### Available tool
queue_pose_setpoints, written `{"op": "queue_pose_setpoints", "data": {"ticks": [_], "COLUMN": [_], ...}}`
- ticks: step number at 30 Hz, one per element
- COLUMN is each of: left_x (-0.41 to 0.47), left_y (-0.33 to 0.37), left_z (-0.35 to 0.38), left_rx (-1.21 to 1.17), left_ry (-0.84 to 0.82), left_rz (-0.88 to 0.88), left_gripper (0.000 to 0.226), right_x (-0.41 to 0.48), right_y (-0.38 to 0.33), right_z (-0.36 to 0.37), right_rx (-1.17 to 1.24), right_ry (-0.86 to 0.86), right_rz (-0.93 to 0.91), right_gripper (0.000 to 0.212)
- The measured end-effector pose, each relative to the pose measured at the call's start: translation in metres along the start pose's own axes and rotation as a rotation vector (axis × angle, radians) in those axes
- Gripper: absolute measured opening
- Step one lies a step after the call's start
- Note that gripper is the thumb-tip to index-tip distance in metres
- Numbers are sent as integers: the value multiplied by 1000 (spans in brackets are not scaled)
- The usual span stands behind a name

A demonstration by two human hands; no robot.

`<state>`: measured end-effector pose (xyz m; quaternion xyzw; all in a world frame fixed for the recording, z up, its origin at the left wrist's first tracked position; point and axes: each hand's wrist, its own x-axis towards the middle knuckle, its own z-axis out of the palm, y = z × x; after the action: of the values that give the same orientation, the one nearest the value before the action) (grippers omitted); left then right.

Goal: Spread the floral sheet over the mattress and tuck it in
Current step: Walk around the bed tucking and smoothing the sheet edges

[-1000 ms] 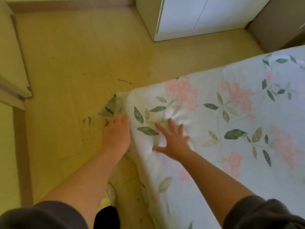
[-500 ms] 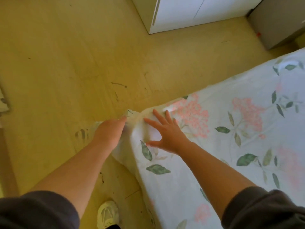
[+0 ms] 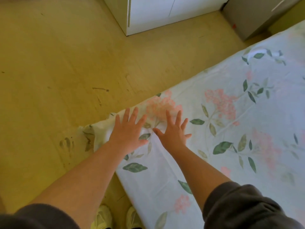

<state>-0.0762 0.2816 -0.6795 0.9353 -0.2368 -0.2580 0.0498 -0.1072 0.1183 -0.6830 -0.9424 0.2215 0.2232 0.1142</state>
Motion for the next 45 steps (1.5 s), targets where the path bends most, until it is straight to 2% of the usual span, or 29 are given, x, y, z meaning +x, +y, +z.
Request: {"op": "queue_pose_setpoints", "data": {"ticks": [5,11,15,18,21,23,26,29,30,32,34,38,42,45], "left_x": [-6,-14,-18,-9,8,24,43,68,72,84,98,125,158,196], "left_y": [-3,-26,-32,-33,-40,-51,-65,-96,-102,-130,-162,-198,-193,-169], "left_z": [17,17,9,-9,-33,-54,-74,-97,-104,-121,-134,-149,-166,-197], "left_rx": [117,43,59,93,147,164,44,63,79,105,123,184,251,281], "left_ry": [-105,-149,-221,-273,-341,-424,-543,-544,-545,-568,-568,-619,-691,-672], "left_rz": [-58,-160,-158,-127,-33,45,120,191,194,191,183,138,176,268], "left_gripper": [95,103,96,79,52,46,37,22,23,27,21,21,24,25], "right_x": [-5,-13,-13,-6,5,17,32,52,54,62,74,85,85,88], "right_y": [20,11,12,13,3,-16,-44,-77,-82,-100,-112,-102,-96,-94], "right_z": [8,16,10,-5,-17,-24,-35,-43,-44,-43,-44,-40,-37,-44], "right_rx": [34,-44,-119,-83,38,155,284,384,374,352,337,291,353,398], "right_ry": [-89,-156,-250,-256,-151,-191,-259,-256,-267,-301,-340,-412,-441,-489], "right_rz": [10,-124,-245,-278,-178,-18,137,299,329,347,354,364,387,393], "right_gripper": [79,76,67,56,59,73,82,83,84,85,82,79,81,81]}}
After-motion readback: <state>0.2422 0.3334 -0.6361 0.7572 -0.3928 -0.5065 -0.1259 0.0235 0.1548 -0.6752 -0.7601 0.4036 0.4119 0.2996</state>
